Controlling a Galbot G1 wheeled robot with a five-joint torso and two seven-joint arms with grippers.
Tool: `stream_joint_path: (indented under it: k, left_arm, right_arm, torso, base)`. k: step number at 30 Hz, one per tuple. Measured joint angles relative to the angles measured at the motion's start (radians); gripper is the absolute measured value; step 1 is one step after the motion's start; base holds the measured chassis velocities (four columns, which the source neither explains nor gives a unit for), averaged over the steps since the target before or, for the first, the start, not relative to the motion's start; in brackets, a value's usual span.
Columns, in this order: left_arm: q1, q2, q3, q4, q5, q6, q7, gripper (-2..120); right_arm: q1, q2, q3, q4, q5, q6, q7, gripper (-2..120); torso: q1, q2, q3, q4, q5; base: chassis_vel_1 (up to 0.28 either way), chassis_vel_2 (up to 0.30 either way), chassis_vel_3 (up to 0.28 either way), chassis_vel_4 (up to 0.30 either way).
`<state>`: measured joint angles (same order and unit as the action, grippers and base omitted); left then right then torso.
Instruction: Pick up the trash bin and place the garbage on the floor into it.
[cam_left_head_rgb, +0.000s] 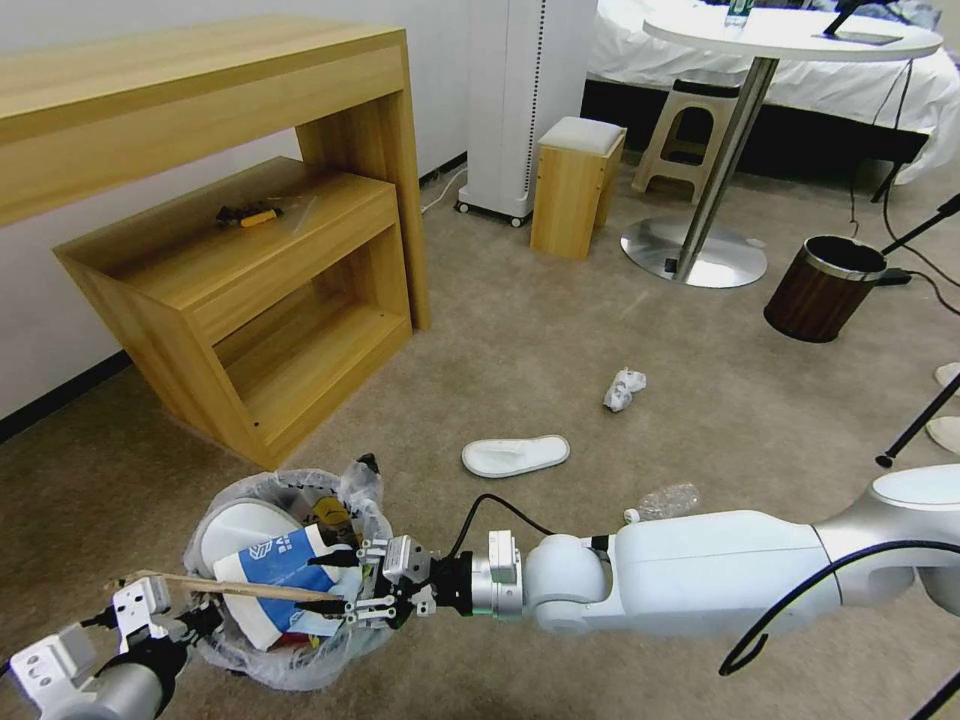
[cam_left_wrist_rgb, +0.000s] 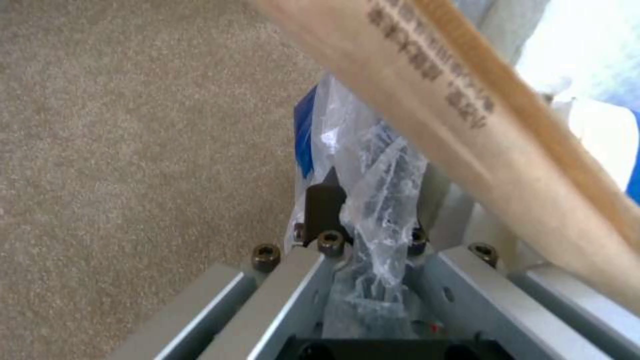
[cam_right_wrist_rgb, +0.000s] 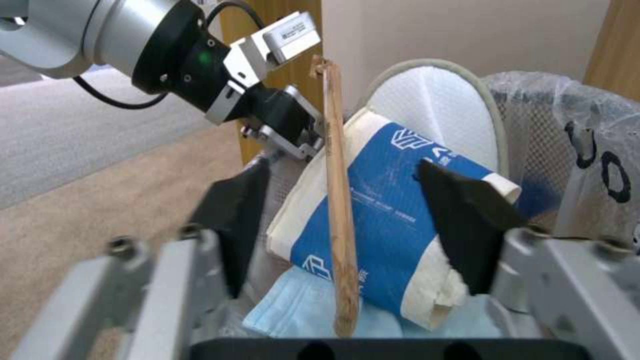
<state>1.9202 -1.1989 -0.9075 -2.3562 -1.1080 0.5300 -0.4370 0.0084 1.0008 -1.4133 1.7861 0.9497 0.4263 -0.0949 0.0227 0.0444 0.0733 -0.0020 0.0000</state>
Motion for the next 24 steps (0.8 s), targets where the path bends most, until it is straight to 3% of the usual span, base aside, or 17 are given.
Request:
stream_joint_path:
  k: [6, 7, 11, 24]
  left_arm:
    - [0.003, -0.005, 0.002, 0.0, 0.007, -0.001, 0.002, 0]
    - [0.002, -0.005, 0.002, 0.001, 0.007, -0.001, 0.003, 0]
    - [0.003, -0.005, 0.001, 0.007, 0.014, -0.001, 0.005, 0]
    - [0.008, -0.002, -0.021, 0.005, 0.023, -0.002, 0.01, 0]
  right_arm:
    - [-0.004, -0.001, 0.005, 0.001, -0.006, 0.002, 0.005, 84]
    - [-0.004, -0.005, 0.012, 0.003, -0.008, 0.002, 0.011, 92]
    - [-0.008, -0.02, 0.055, 0.013, -0.008, 0.001, 0.032, 100]
    - [-0.083, -0.063, 0.318, 0.015, 0.001, -0.039, 0.137, 100]
  torso:
    - [0.0, 0.0, 0.0, 0.0001, 0.0]
    - [0.0, 0.0, 0.0, 0.0, 0.0]
    - [0.0, 0.0, 0.0, 0.0, 0.0]
    - [0.0, 0.0, 0.0, 0.0001, 0.0]
  base:
    - [0.0, 0.0, 0.0, 0.0]
    - [0.0, 0.0, 0.0, 0.0]
    - [0.0, 0.0, 0.0, 0.0]
    - [0.0, 0.0, 0.0, 0.0]
